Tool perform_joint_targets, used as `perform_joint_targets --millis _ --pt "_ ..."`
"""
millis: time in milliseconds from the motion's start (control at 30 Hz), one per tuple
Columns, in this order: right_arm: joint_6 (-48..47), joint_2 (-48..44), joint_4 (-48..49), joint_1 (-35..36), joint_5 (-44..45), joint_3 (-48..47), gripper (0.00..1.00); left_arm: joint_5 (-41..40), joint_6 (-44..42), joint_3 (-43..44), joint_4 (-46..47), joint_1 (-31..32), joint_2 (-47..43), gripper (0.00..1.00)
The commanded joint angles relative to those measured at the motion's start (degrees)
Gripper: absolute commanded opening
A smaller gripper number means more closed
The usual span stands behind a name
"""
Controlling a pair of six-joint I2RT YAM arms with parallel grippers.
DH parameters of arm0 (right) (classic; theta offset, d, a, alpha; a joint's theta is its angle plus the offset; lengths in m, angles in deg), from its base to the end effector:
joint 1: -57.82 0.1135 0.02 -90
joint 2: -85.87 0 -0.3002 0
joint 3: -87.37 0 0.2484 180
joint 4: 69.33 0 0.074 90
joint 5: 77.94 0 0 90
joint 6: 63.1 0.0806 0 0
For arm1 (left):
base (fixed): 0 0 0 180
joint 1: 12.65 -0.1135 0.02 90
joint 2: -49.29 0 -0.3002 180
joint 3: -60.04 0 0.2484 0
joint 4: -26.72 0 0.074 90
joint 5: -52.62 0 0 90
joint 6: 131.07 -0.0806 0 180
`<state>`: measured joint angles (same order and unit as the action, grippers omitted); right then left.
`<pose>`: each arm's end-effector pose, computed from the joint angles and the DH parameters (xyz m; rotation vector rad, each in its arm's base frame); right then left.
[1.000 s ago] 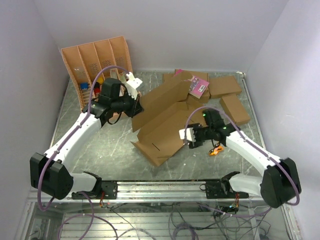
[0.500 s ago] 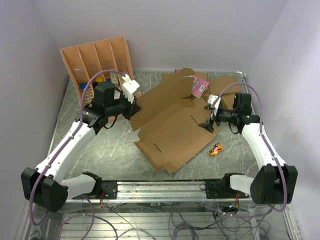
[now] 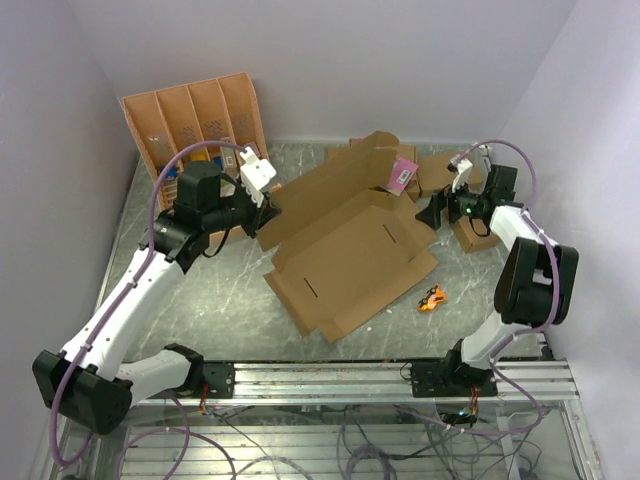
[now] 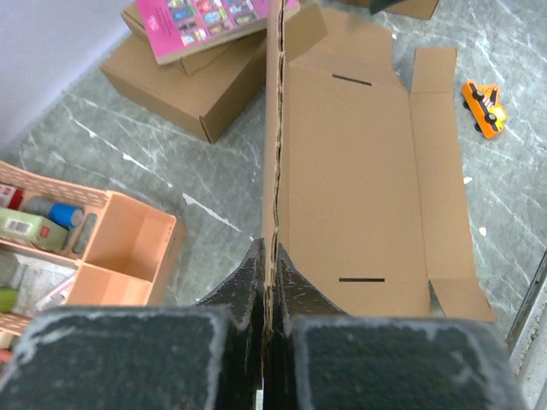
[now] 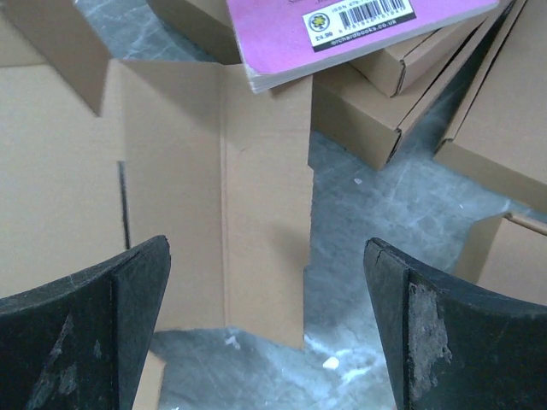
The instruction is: Fold the paper box
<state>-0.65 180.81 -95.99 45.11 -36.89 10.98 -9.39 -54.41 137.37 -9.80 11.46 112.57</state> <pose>0.3751 -0.0223 0.2435 -0.6535 2.0062 0.5922 0.2220 -0.1408 0.3865 0.9268 1.7296 -0.6017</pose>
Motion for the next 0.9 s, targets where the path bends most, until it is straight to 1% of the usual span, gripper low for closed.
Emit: perform_joint_targets --millis 0,100,267,367,467,567,833,867 --pt "3.9 7.3 -2.4 -0.7 -3.6 -5.9 0.93 3.2 -2.9 5.2 1.2 0.4 -0.3 0.07" --pt "4.4 12.0 -6.2 -0.7 -7.6 -9.0 0.88 3.8 -3.6 6.6 0.2 0.4 -0.3 0.07" --pt "7.9 14.9 -3.5 -0.7 -9.4 -7.6 0.86 5.1 -3.9 7.3 -0.2 0.4 -0.9 0.07" --pt "9.8 16.2 -2.5 -0.7 -13.3 -6.7 0.83 5.7 -4.2 7.6 -0.4 0.4 -1.0 0.07" --pt "13.2 17.1 1.6 -0.8 -15.6 -5.0 0.83 7.1 -5.1 8.2 -1.1 0.4 -1.3 0.07" --pt "12.6 18.7 1.1 -0.7 -16.9 -5.9 0.83 8.3 -5.9 8.5 -1.8 0.4 -2.1 0.07" --pt "9.2 23.0 -3.5 -0.7 -21.4 -9.2 0.71 9.4 -6.0 8.6 -2.2 0.4 -3.0 0.07" --pt "8.6 23.3 -4.7 -0.7 -21.8 -9.6 0.67 9.5 -6.1 8.7 -2.5 0.4 -3.1 0.07"
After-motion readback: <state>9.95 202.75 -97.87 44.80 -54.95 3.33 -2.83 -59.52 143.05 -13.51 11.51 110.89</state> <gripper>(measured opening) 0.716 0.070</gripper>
